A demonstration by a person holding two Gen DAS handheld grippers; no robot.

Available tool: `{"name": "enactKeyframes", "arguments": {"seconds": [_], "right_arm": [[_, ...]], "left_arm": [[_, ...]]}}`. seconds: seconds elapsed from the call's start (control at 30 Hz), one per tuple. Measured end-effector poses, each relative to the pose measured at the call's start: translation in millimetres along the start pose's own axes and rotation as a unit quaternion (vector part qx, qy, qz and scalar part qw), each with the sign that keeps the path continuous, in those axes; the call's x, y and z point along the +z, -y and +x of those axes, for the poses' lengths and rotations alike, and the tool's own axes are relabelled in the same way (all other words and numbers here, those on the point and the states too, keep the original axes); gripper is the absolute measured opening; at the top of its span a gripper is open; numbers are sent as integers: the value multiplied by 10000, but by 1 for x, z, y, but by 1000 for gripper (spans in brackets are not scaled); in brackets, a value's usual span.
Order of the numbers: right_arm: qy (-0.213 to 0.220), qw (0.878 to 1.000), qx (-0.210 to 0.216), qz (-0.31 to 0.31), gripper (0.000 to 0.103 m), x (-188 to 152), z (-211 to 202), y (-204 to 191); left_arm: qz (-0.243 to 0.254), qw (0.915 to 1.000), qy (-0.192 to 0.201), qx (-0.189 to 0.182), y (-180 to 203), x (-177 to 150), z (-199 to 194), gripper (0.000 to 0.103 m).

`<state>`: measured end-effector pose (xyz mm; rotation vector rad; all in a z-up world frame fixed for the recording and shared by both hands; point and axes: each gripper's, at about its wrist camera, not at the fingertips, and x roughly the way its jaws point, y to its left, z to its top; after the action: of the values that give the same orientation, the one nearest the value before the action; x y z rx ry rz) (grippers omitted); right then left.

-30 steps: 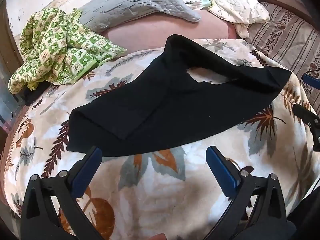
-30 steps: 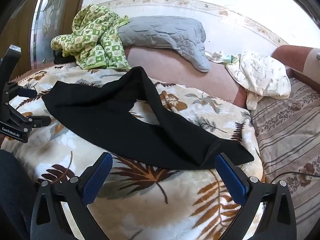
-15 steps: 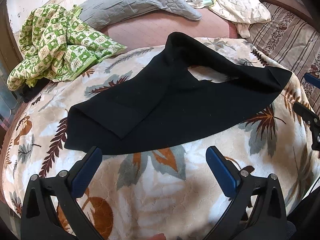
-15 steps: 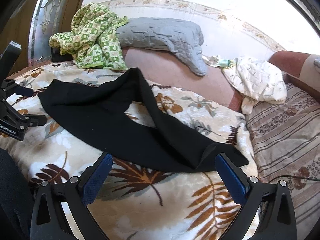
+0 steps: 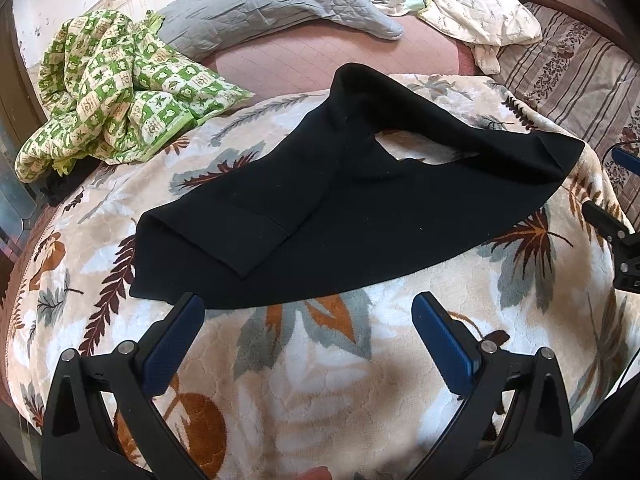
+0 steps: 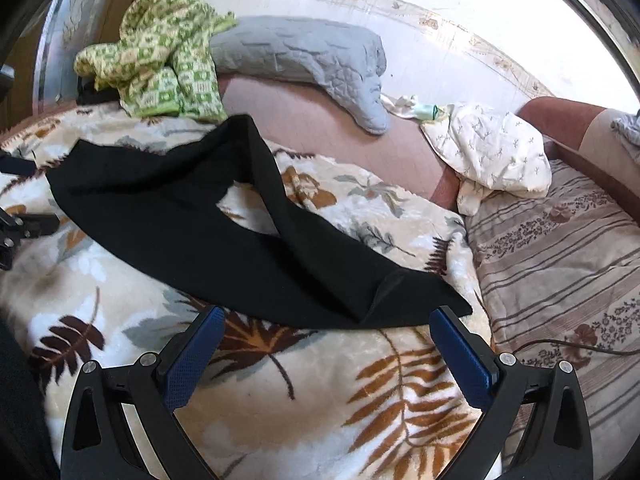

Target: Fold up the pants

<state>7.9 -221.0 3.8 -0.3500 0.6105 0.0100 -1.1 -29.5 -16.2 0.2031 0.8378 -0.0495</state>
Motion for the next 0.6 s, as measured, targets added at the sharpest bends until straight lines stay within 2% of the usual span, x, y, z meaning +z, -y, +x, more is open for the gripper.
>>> {"name": "enactKeyframes", "arguments": {"seconds": [0.13, 0.6], "right_arm": [[-155, 9998, -96, 43, 102, -1, 6, 3], [-65, 9989, -355, -311, 102, -2, 5, -5]], "left_arm": [[-23, 10000, -41, 4, 0, 0, 1, 103], [-115, 9998, -103, -144, -3, -1, 3, 103]]}}
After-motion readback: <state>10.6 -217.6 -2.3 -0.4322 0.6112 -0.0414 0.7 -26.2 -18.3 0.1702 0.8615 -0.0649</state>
